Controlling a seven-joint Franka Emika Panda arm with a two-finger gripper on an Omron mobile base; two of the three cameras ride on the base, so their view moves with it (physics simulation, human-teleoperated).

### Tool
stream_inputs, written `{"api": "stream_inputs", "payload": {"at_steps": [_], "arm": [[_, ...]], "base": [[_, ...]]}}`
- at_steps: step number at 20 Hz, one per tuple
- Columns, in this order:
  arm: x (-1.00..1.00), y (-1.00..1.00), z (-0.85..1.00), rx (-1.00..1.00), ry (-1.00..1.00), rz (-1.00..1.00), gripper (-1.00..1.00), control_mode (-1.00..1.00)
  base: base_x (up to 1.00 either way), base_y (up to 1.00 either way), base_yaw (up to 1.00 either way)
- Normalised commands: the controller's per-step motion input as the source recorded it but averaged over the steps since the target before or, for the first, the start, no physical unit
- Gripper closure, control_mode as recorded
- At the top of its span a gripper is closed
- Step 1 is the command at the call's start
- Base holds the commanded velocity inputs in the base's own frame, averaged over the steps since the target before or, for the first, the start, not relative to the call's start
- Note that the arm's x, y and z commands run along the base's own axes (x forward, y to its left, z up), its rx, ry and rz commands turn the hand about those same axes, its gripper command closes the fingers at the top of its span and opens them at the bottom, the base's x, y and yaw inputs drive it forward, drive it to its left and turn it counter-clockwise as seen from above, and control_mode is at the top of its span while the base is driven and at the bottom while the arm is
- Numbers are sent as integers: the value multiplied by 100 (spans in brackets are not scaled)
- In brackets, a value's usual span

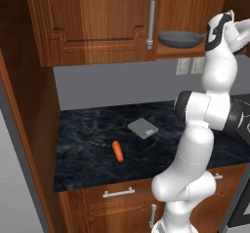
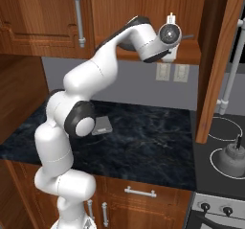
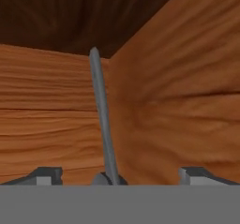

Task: Pick the pan from the cabinet and place it on the stove. Then turn on the stove burner for the pan.

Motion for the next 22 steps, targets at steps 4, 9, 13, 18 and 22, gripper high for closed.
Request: {"api": "stream_inputs", "payload": {"at_steps": [4, 9, 13, 18, 22], "arm": [[8, -16, 0, -2, -9, 0, -100, -100], [25, -2, -9, -5, 0, 0, -100, -100], [30, -1, -2, -7, 0, 0, -100, -100], [22, -8, 1, -7, -3, 0, -100, -100], [17, -9, 4, -6, -8, 0, -100, -100]], "base": [[0, 0, 0], [0, 0, 0], [0, 0, 0], [0, 0, 0], [0, 0, 0]]}}
